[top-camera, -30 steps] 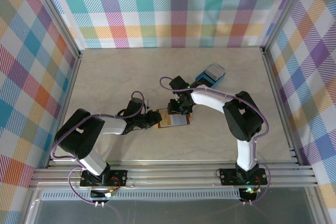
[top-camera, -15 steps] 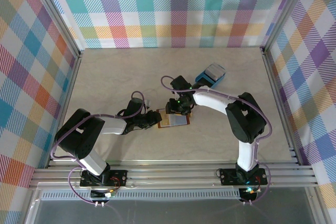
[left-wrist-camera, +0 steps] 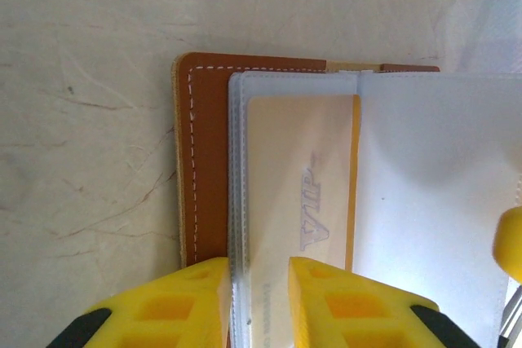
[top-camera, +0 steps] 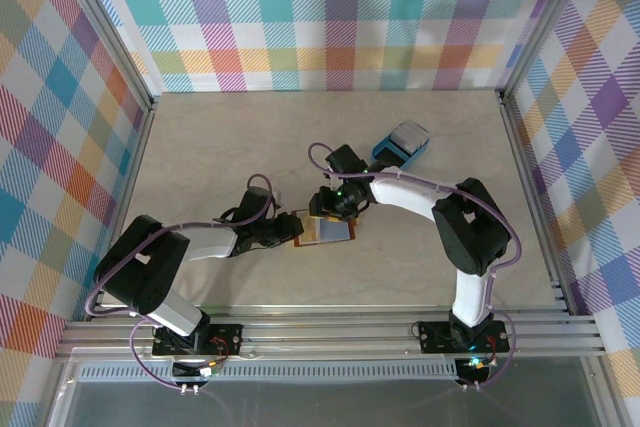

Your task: Put the credit cards into the card holder

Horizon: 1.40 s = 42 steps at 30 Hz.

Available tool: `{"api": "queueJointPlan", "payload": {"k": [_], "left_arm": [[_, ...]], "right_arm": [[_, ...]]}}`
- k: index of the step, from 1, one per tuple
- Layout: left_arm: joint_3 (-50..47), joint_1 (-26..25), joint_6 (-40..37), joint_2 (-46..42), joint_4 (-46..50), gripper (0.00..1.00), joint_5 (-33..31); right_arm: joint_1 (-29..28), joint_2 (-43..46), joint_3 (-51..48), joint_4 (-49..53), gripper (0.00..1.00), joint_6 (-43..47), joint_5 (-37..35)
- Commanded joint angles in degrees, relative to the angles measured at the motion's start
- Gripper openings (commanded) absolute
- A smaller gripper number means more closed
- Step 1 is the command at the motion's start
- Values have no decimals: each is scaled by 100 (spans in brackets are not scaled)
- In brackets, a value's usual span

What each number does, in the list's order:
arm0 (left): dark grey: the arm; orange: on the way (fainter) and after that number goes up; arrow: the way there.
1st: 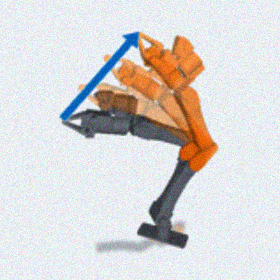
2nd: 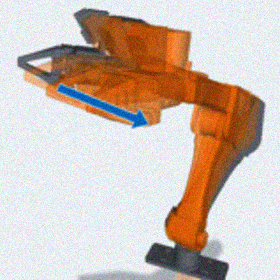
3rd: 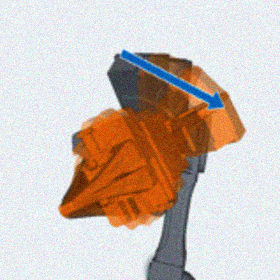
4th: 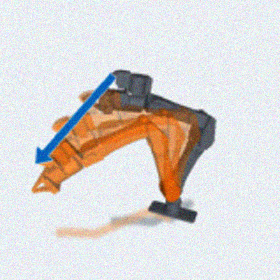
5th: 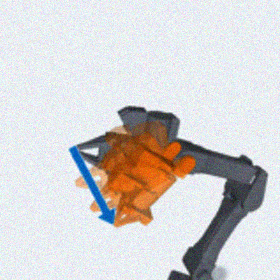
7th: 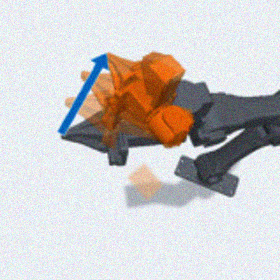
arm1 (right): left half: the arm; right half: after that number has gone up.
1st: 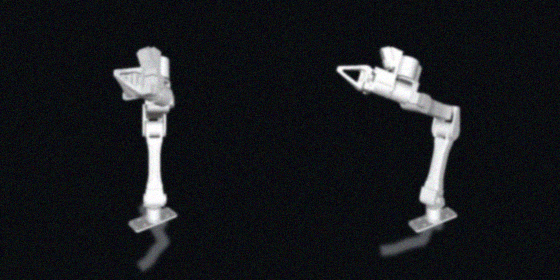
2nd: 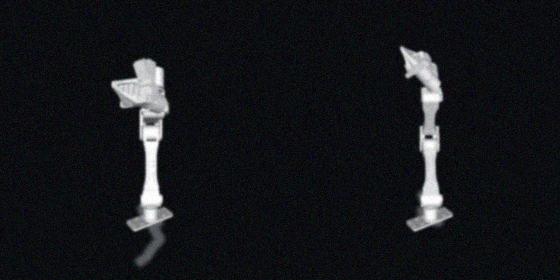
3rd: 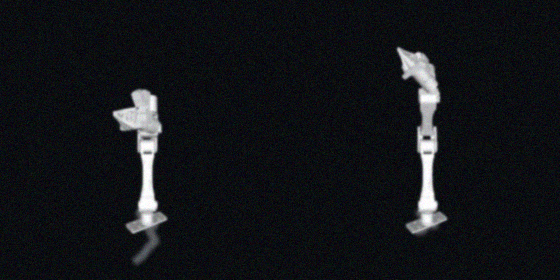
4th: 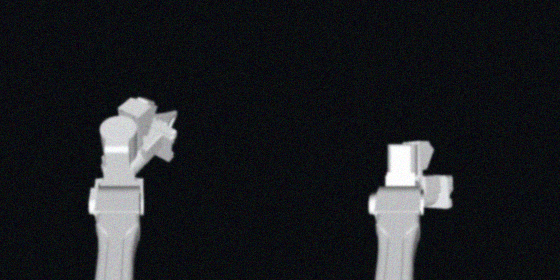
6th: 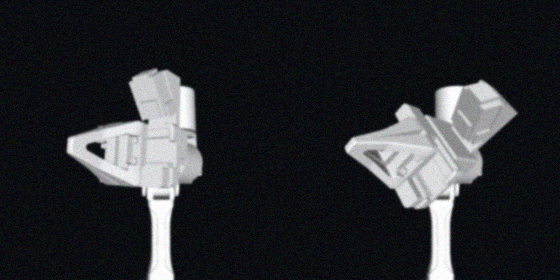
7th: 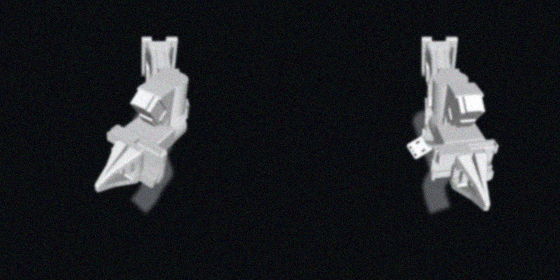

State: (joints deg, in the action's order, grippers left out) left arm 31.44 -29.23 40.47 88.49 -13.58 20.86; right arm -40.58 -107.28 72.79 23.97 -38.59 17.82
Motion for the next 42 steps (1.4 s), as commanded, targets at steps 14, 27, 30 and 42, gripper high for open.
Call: {"api": "queueJointPlan", "payload": {"k": [14,27,30,42], "left_arm": [[207,238,-317,-797,1149,24,-405],[1294,550,-1393,-2193,2495,28,155],[1926,550,-1759,-2066,2840,44,529],[2962,581,-3065,-1631,2768,92,1320]], "right_arm": [[21,665,-287,-438,44,11,-125],[1104,2908,-1071,-450,50,3003,-1451],[1661,3026,-784,11,55,3660,-1519],[2447,1823,558,935,79,5217,-2150]]}}
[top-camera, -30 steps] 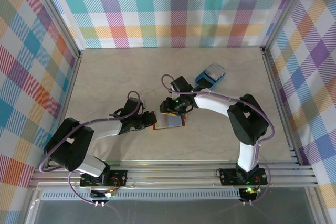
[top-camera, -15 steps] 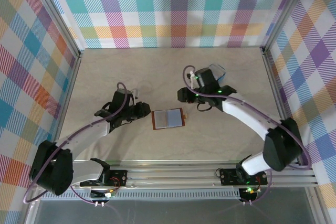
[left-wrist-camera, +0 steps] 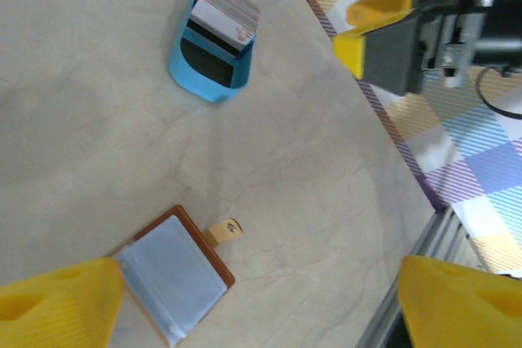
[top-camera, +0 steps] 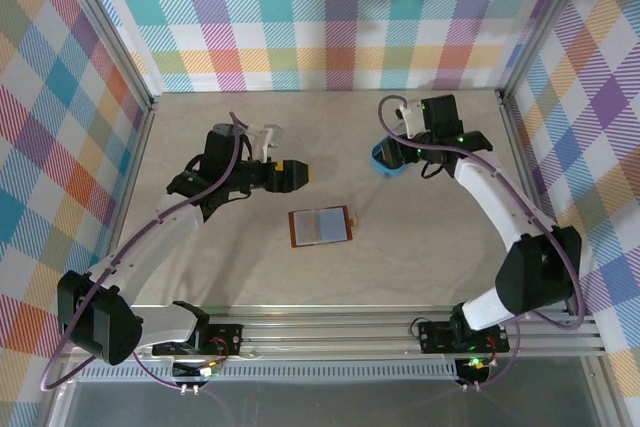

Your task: Put the credit cards into the card holder

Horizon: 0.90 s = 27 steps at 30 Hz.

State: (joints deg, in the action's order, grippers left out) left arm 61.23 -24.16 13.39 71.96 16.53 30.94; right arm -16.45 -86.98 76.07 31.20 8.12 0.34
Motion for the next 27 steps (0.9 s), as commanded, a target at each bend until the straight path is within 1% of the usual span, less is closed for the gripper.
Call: {"api": "queueJointPlan", "payload": {"k": [1,3,5,6,7,14,17,20,27], "left_arm": [[-60,85,-403,22,-327,94,343],[-184,111,-490,2,-428,99,362],[-362,161,-525,-7,-596,100,377],[-448,198,-521,2,-678,100,414],[-467,231,-519,23,-696,100,483],[-446,281,-401,283,-722,100,695],[-421,281,-326,384,-693,100,799],[-430,281,-341,367,-652,100,736],[-416,281,-381,401,-604,100,677]], "right_arm": [[48,-322,285,170,83,652,-500],[133,-530,413,175,89,747,-491],[256,-742,555,182,93,761,-414],[296,-850,636,185,98,781,-436],[316,-951,707,188,99,840,-460],[326,-1372,869,26,99,1456,-693],[326,-1423,707,-201,99,1930,-471],[326,-1362,457,-563,99,2424,-170],[372,-1699,653,-755,99,3065,-361]]}}
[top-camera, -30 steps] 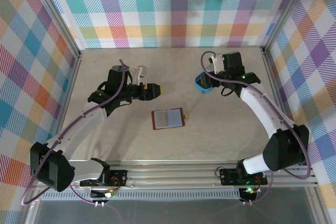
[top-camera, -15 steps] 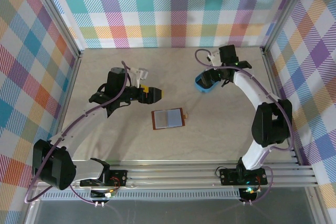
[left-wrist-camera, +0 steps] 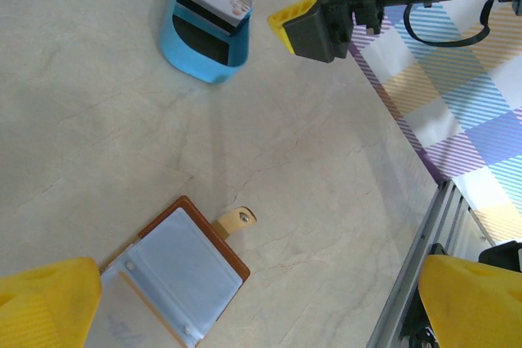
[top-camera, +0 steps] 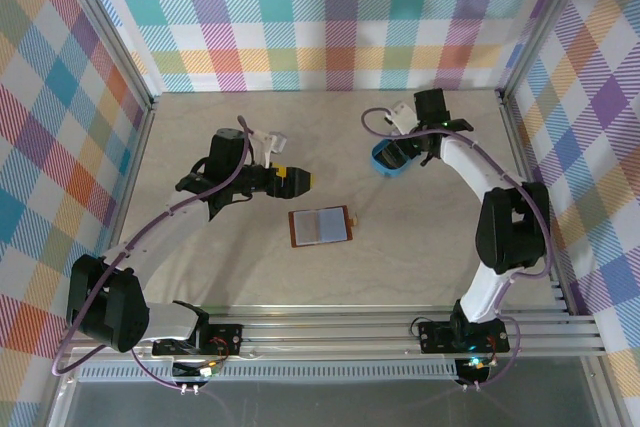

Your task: Put the credit cards into the card holder

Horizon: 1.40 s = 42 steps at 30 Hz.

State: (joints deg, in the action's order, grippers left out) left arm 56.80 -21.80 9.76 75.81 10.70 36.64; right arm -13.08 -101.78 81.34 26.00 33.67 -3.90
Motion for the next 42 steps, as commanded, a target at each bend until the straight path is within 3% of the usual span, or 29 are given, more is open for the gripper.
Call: {"api": "queueJointPlan", "payload": {"k": [1,18,25,29,32,37,42], "left_arm": [[47,42,-18,21,16,100,91],[19,-118,-228,65,324,100,-184],[97,-123,-212,236,322,100,-131],[152,-123,-211,298,354,99,-131],[203,-123,-211,338,380,99,-89],[214,-123,-206,361,396,99,-79],[212,-123,-220,362,407,99,-99]], "right_arm": [[42,-300,177,-257,99,607,80],[-1,-1690,1328,-608,99,1543,-958],[-2,-2100,1664,-489,99,1586,-1011],[-10,-2292,1693,-778,99,1500,-1691],[-2,-2312,1659,-837,100,1514,-1773],[-1,-2303,1639,-911,95,1528,-1809],[-1,-2270,1682,-1027,83,1485,-1912]]}}
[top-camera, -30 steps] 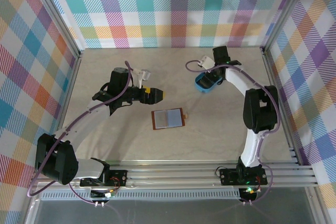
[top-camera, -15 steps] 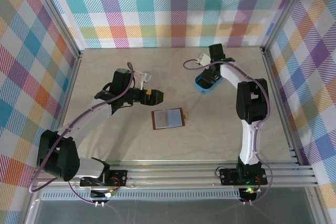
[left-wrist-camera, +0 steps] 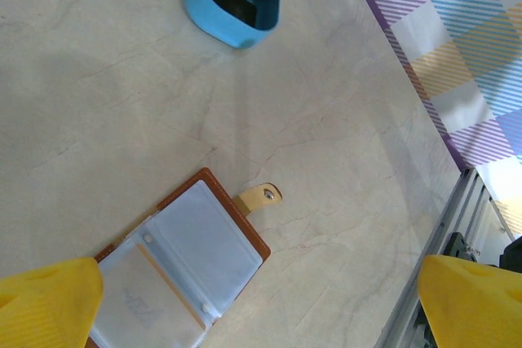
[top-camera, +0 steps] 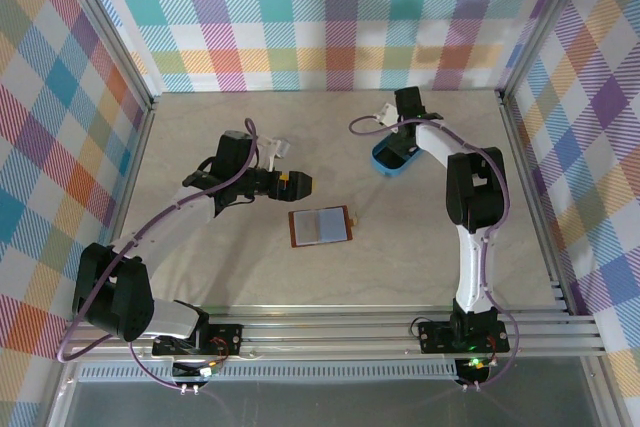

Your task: Put the credit cards into the card holder

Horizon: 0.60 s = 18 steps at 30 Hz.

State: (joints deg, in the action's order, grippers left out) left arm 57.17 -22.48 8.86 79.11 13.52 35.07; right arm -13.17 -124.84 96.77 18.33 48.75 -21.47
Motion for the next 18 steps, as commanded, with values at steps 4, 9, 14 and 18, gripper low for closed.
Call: {"api": "queueJointPlan", "payload": {"k": [4,9,14,18], "left_arm": [[192,-55,-130,60,134,99,70],[206,-55,-130,100,151,99,70],[198,-55,-146,96,152,99,69],[198,-55,-148,93,169,99,49]], "right_arm": [[7,87,140,-221,75,-58,-137],[7,224,14,-264,70,-57,-70],[7,349,-61,-267,61,-111,18],[5,396,-68,-218,54,-147,94]]}}
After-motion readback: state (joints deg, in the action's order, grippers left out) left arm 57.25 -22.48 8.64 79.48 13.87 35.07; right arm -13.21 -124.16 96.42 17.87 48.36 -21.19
